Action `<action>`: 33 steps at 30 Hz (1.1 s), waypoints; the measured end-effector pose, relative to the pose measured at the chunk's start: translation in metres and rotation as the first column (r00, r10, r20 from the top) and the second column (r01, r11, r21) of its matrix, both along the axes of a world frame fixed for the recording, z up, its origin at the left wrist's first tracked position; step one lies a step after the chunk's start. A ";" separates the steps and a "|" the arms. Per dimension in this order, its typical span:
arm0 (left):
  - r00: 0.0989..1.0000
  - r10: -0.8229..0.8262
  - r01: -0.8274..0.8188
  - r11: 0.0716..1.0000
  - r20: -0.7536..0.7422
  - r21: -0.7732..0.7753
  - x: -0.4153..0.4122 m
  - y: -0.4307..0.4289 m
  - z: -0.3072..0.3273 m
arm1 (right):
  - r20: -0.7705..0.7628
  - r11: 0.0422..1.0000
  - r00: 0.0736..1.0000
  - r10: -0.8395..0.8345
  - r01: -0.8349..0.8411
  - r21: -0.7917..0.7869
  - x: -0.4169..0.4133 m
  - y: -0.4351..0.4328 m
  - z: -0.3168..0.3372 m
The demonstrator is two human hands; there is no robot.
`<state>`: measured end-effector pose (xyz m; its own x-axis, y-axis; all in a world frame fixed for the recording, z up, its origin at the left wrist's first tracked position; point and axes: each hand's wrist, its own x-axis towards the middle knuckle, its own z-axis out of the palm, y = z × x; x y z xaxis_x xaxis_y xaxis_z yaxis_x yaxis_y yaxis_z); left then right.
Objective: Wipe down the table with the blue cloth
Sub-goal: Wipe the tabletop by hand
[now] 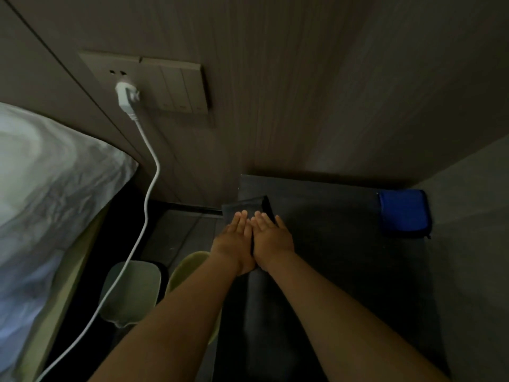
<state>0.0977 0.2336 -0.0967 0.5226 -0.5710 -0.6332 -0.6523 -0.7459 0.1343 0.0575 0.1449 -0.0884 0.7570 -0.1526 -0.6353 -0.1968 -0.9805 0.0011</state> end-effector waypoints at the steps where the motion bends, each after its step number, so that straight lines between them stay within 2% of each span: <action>1: 1.000 -0.007 0.007 1.000 0.007 0.006 -0.002 0.000 0.000 | -0.016 1.000 1.000 0.011 -0.011 -0.028 -0.002 0.002 -0.001; 9: 0.998 0.000 -0.002 0.999 0.060 0.039 -0.010 -0.010 0.000 | -0.080 0.999 0.997 0.017 -0.021 -0.042 -0.002 -0.011 0.003; 20: 1.000 0.000 -0.001 1.000 -0.017 -0.018 -0.048 -0.063 -0.001 | -0.039 0.992 0.993 -0.110 0.112 0.064 -0.045 -0.064 0.010; 33: 0.997 -0.062 0.061 0.998 -0.041 -0.020 -0.078 -0.121 -0.001 | -0.038 0.979 0.982 -0.185 0.188 0.083 -0.082 -0.121 0.009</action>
